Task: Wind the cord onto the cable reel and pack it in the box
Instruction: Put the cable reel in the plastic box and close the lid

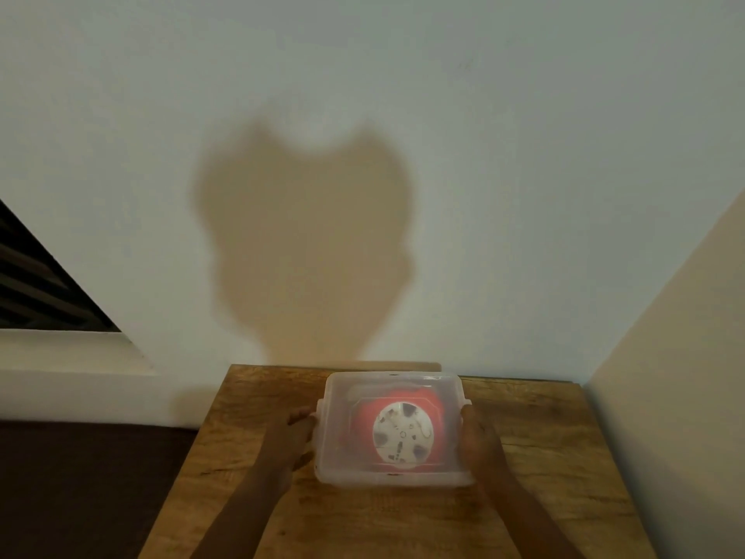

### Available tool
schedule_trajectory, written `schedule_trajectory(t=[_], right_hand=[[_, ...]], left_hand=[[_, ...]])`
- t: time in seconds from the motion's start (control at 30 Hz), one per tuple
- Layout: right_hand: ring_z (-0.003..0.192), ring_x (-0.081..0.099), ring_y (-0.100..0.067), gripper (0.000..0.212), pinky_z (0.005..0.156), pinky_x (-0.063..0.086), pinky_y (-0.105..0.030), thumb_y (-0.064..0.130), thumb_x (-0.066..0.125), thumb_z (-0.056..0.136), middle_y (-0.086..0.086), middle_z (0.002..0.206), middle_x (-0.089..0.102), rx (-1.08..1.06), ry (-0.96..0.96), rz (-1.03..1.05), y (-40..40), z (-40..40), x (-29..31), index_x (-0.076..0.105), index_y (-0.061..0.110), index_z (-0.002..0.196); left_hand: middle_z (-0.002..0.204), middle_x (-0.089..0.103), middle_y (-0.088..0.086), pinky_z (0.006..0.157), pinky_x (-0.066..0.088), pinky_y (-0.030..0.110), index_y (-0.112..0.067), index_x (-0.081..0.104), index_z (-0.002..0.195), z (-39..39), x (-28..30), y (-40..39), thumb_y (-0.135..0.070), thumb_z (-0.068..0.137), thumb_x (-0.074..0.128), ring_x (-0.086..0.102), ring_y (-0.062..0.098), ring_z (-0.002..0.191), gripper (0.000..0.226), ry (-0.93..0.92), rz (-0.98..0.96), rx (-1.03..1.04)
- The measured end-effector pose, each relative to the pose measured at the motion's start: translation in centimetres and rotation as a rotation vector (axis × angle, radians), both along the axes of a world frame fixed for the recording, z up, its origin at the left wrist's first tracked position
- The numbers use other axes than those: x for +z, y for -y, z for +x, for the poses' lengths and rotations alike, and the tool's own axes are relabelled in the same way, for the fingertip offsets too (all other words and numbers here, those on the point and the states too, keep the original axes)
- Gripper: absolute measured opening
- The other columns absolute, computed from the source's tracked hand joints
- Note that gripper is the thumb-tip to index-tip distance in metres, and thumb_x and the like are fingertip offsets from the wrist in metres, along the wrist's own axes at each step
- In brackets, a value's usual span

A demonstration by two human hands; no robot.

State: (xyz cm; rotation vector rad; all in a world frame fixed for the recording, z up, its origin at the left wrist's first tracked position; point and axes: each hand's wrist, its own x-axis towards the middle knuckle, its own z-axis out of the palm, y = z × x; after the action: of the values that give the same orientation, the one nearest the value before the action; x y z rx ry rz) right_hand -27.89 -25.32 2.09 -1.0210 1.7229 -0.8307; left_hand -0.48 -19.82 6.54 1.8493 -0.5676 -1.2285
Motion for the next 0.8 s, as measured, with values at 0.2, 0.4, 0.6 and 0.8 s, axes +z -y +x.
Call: schedule_trajectory(t=[0.2, 0.4, 0.6, 0.8], right_hand=[[0.085, 0.066, -0.021, 0.045, 0.066, 0.056, -0.031, 0.046, 0.030, 0.102, -0.005, 0.096, 0.068, -0.045, 0.046, 0.060, -0.5, 0.3, 0.8, 0.063, 0.016, 0.104], [0.079, 0.068, -0.020, 0.040, 0.070, 0.058, -0.032, 0.045, 0.032, 0.102, -0.004, 0.089, 0.070, -0.089, 0.084, 0.084, -2.0, 0.5, 2.3, 0.062, 0.020, 0.091], [0.076, 0.072, -0.021, 0.021, 0.064, 0.060, -0.034, 0.034, 0.050, 0.099, -0.002, 0.087, 0.073, -0.117, 0.162, -0.020, -3.1, -0.4, 3.0, 0.065, 0.020, 0.094], [0.074, 0.070, -0.014, 0.018, 0.059, 0.061, -0.031, 0.033, 0.060, 0.092, -0.001, 0.092, 0.071, -0.176, -0.050, -0.194, -3.1, 0.2, 2.1, 0.068, 0.021, 0.103]], left_hand=[[0.099, 0.076, 0.012, 0.073, 0.065, 0.052, -0.016, 0.068, 0.107, -2.1, -0.1, -1.7, -0.029, 0.107, 0.052, 0.074, 0.031, 0.088, 0.021, -0.002, -0.044, -0.082], [0.110, 0.072, 0.014, 0.080, 0.065, 0.053, -0.014, 0.064, 0.118, -2.8, -1.0, -1.5, -0.038, 0.110, 0.038, 0.072, 0.034, 0.097, 0.037, 0.031, -0.083, -0.085], [0.109, 0.075, 0.014, 0.076, 0.064, 0.058, -0.016, 0.066, 0.120, -2.5, -1.5, -1.4, -0.039, 0.110, 0.041, 0.075, 0.035, 0.096, 0.036, 0.006, -0.079, -0.089], [0.101, 0.077, 0.016, 0.078, 0.061, 0.062, -0.015, 0.069, 0.108, -2.9, -0.5, -1.9, -0.040, 0.110, 0.038, 0.076, 0.040, 0.092, 0.040, 0.025, -0.069, -0.108]])
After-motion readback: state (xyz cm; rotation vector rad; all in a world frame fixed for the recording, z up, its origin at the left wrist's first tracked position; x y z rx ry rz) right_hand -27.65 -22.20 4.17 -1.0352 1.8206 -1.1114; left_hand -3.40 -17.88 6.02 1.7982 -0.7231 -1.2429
